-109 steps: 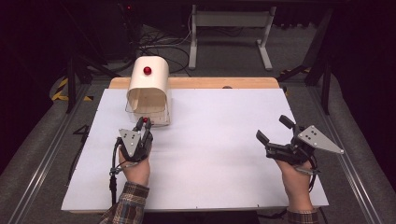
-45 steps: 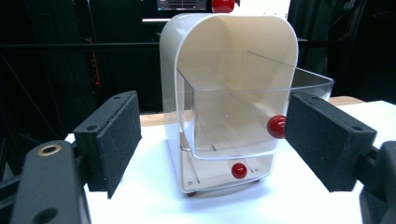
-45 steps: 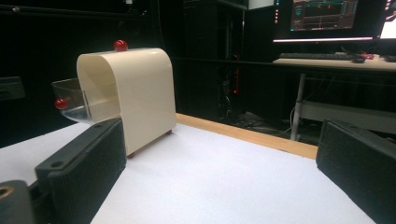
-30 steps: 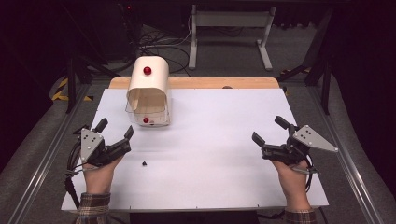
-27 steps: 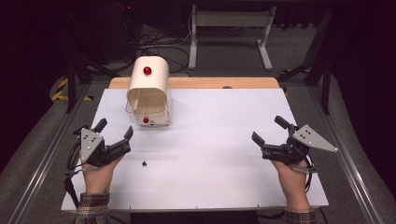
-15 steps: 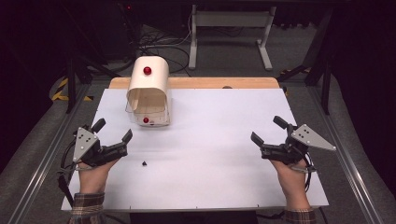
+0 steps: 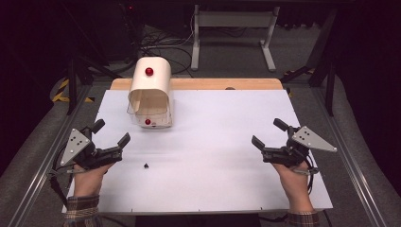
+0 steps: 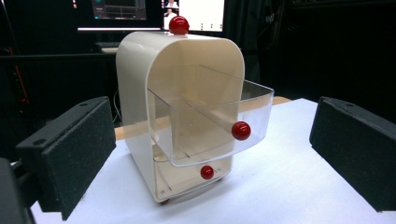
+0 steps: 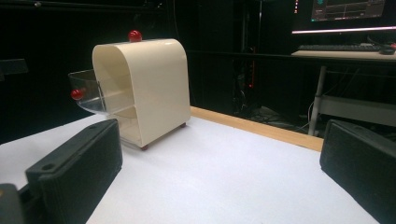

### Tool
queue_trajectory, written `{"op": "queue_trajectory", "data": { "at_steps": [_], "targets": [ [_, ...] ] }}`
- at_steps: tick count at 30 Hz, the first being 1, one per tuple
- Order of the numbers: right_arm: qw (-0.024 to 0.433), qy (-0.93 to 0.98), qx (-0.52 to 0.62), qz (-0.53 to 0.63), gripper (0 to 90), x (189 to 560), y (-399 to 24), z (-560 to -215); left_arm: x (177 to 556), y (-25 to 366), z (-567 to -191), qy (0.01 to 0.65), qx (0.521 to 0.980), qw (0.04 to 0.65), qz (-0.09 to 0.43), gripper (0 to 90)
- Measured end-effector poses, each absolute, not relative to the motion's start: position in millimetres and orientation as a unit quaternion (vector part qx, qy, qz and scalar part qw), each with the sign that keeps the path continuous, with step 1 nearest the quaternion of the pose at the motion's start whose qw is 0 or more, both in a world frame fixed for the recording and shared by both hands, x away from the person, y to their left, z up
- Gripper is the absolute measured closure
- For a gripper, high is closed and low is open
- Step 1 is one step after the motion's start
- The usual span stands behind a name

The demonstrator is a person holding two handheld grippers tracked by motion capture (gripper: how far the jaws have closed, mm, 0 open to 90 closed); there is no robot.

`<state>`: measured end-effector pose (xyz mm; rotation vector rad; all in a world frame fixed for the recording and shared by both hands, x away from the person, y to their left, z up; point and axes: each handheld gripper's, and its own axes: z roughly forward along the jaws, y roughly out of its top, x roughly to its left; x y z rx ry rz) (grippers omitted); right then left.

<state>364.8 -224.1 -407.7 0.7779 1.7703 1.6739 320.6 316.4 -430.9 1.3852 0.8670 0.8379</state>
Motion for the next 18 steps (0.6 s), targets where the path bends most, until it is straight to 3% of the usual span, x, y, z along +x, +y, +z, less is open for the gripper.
{"op": "queue_trajectory", "data": {
  "at_steps": [10, 18],
  "targets": [
    [0.279, 0.661, 0.29, 0.634, 0.0, 363.9, -227.8, -407.1, 318.6, 307.8, -427.7, 0.336, 0.641, 0.598, 0.343, 1.1],
    [0.273, 0.664, 0.289, 0.632, 0.0, 364.2, -227.9, -408.0, 316.3, 307.4, -424.2, 0.331, 0.645, 0.6, 0.339, 0.9]
  ]
}}
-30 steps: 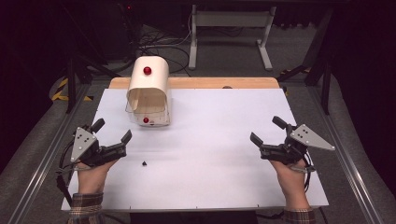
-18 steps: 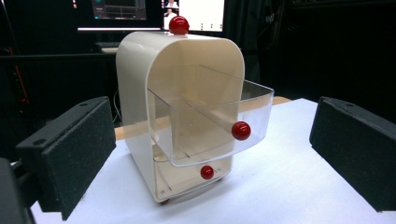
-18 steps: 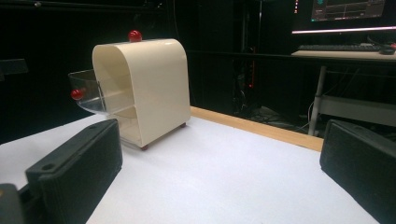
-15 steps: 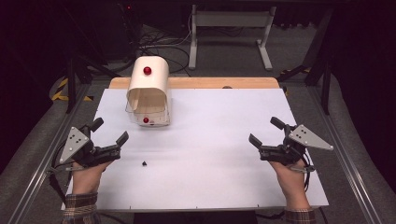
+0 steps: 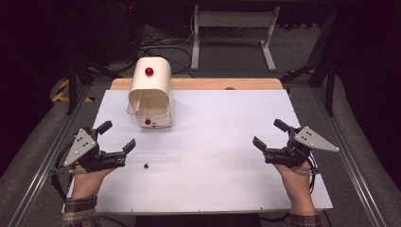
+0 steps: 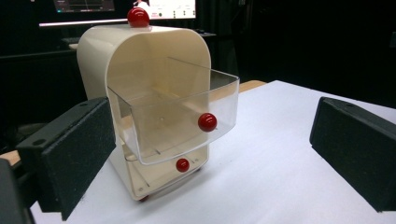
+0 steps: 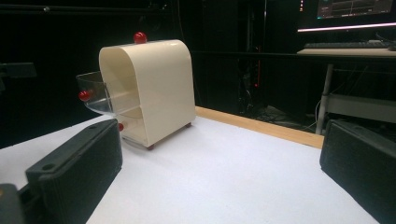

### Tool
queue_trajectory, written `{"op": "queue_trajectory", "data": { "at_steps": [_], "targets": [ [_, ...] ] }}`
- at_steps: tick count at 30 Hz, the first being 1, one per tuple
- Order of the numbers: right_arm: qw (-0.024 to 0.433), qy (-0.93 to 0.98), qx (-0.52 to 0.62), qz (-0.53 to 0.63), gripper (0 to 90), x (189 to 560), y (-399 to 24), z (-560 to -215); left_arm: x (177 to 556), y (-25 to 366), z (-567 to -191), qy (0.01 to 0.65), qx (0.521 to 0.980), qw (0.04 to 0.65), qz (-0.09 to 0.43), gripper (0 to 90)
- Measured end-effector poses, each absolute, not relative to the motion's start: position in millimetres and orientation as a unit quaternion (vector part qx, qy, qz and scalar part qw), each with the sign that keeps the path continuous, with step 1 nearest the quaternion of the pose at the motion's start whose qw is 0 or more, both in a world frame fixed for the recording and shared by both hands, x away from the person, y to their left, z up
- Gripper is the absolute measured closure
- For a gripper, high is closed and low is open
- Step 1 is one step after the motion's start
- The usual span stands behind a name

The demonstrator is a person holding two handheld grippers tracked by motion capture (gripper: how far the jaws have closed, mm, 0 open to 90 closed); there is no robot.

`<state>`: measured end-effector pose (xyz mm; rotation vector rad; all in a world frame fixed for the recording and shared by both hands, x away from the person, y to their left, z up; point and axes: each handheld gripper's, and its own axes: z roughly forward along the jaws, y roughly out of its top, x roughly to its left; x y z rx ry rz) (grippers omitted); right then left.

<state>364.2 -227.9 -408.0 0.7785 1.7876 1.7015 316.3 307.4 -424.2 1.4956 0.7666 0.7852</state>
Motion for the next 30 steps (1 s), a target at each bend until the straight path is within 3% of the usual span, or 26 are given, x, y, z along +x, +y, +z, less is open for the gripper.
{"op": "queue_trajectory", "data": {
  "at_steps": [30],
  "targets": [
    [0.277, 0.671, 0.289, 0.624, 0.0, 362.3, -228.2, -407.3, 326.6, 297.7, -432.0, 0.344, 0.735, 0.502, 0.298, 4.2]
  ]
}}
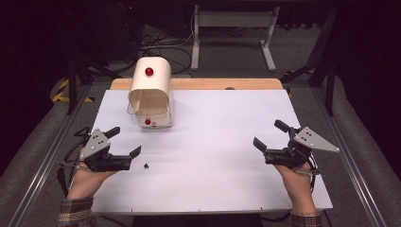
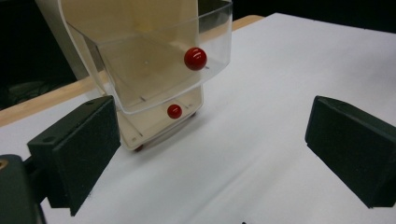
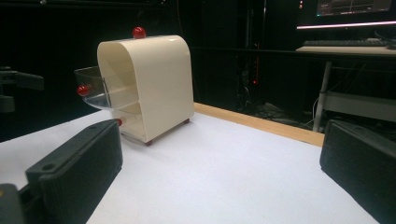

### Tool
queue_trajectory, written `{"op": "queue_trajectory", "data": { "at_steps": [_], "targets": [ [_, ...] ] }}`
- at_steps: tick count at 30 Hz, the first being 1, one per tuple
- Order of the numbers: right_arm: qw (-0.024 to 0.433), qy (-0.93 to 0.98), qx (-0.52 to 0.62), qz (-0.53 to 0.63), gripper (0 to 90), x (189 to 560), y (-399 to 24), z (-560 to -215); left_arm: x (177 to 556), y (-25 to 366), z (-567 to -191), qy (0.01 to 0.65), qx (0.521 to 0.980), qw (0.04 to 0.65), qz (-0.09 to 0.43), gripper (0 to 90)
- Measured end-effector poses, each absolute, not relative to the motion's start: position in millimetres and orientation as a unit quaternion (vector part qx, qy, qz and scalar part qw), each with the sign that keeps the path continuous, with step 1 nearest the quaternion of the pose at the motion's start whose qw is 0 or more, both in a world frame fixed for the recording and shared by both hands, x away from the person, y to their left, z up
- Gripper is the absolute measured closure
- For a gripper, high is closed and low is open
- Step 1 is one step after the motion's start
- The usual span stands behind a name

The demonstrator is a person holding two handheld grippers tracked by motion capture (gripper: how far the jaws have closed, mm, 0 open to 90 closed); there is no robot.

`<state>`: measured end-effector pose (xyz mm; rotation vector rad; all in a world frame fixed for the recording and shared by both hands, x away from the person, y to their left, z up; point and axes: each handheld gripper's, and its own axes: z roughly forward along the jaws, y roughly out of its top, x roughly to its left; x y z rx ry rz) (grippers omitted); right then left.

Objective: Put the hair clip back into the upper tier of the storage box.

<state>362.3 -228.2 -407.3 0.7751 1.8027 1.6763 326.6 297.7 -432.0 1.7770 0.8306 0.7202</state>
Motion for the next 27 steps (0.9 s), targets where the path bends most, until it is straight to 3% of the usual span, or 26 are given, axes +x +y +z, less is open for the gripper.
{"op": "queue_trajectory", "data": {
  "at_steps": [27],
  "targets": [
    [0.27, 0.678, 0.29, 0.619, 0.0, 363.2, -226.6, -409.5, 335.7, 289.5, -444.8, 0.343, 0.784, 0.421, 0.301, 7.0]
  ]
}}
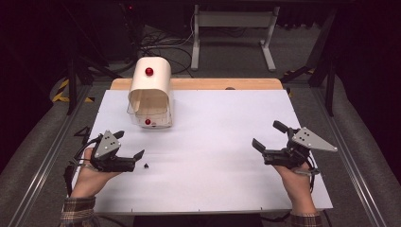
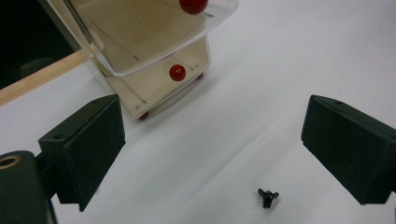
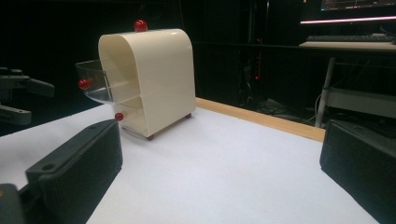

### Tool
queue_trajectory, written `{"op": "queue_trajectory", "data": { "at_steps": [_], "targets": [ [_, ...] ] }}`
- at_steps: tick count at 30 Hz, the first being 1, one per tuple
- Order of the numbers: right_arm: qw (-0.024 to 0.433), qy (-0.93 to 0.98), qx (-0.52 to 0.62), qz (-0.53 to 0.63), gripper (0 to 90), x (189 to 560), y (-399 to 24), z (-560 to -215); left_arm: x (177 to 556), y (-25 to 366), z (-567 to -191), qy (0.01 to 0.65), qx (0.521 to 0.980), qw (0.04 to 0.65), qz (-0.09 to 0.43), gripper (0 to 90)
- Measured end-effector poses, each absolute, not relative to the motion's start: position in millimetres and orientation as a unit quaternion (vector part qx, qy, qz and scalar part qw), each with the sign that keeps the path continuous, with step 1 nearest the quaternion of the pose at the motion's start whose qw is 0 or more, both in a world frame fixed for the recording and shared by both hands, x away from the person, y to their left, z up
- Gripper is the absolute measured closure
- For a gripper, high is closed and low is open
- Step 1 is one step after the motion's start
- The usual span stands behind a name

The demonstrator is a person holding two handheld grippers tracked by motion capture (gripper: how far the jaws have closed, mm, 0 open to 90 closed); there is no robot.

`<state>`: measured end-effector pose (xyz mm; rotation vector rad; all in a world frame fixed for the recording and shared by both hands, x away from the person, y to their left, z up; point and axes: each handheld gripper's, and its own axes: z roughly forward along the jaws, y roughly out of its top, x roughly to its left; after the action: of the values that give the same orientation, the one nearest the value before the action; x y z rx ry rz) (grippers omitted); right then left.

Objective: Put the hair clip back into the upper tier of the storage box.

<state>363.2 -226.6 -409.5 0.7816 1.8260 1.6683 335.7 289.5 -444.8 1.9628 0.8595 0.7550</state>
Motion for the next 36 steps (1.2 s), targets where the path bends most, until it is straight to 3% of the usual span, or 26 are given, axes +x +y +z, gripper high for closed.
{"op": "queue_trajectory", "data": {
  "at_steps": [13, 23, 36],
  "targets": [
    [0.272, 0.68, 0.288, 0.616, 0.0, 364.0, -226.8, -410.2, 340.4, 285.3, -450.9, 0.339, 0.806, 0.388, 0.289, 8.2],
    [0.272, 0.681, 0.289, 0.616, 0.0, 364.0, -227.1, -410.1, 342.2, 283.3, -454.1, 0.318, 0.831, 0.368, 0.27, 17.3],
    [0.273, 0.682, 0.288, 0.614, 0.0, 364.3, -226.8, -410.3, 345.9, 278.7, -460.8, 0.319, 0.853, 0.334, 0.245, 16.6]
  ]
}}
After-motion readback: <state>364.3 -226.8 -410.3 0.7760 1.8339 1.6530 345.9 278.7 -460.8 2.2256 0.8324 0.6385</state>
